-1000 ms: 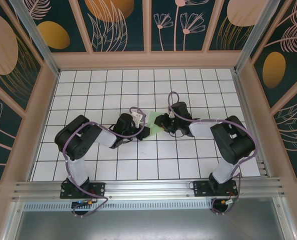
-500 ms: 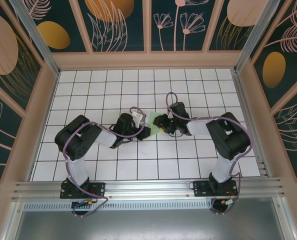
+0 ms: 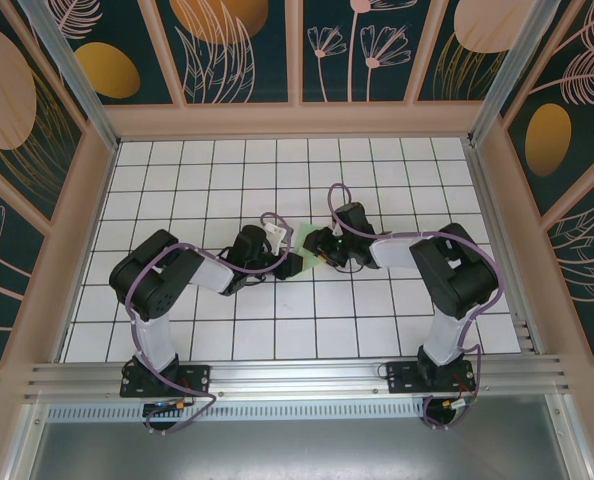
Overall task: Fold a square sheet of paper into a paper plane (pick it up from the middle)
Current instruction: Fourth fold the wing at the center of the table.
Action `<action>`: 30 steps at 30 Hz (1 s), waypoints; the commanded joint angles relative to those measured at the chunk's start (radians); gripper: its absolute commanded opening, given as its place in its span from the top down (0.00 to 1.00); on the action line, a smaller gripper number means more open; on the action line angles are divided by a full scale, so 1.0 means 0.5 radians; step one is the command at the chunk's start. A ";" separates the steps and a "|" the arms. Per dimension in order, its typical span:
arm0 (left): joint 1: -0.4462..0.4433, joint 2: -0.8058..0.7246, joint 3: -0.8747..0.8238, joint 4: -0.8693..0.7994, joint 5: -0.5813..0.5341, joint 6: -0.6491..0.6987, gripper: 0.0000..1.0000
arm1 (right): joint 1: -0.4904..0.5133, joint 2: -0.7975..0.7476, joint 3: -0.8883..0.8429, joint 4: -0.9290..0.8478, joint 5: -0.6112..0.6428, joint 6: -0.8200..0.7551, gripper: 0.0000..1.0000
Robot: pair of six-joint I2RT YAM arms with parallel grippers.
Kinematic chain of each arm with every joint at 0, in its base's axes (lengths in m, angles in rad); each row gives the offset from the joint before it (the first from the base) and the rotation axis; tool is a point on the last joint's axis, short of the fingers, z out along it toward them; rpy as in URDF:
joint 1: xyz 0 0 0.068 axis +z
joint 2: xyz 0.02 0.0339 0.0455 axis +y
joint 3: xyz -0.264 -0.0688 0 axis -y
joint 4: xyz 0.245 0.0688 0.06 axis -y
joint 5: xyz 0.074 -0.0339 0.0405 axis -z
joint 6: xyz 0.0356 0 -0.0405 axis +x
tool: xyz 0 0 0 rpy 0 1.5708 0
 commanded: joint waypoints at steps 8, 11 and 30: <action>0.080 -0.274 -0.047 -0.335 -0.074 -0.052 0.54 | 0.029 0.076 0.057 -0.263 0.140 -0.099 0.54; 0.105 -0.320 -0.104 -0.343 -0.087 -0.129 0.51 | 0.038 0.093 0.084 -0.318 0.170 -0.117 0.53; 0.113 -0.458 -0.154 -0.190 0.044 -0.427 0.64 | 0.127 0.303 0.376 -0.898 0.486 -0.134 0.44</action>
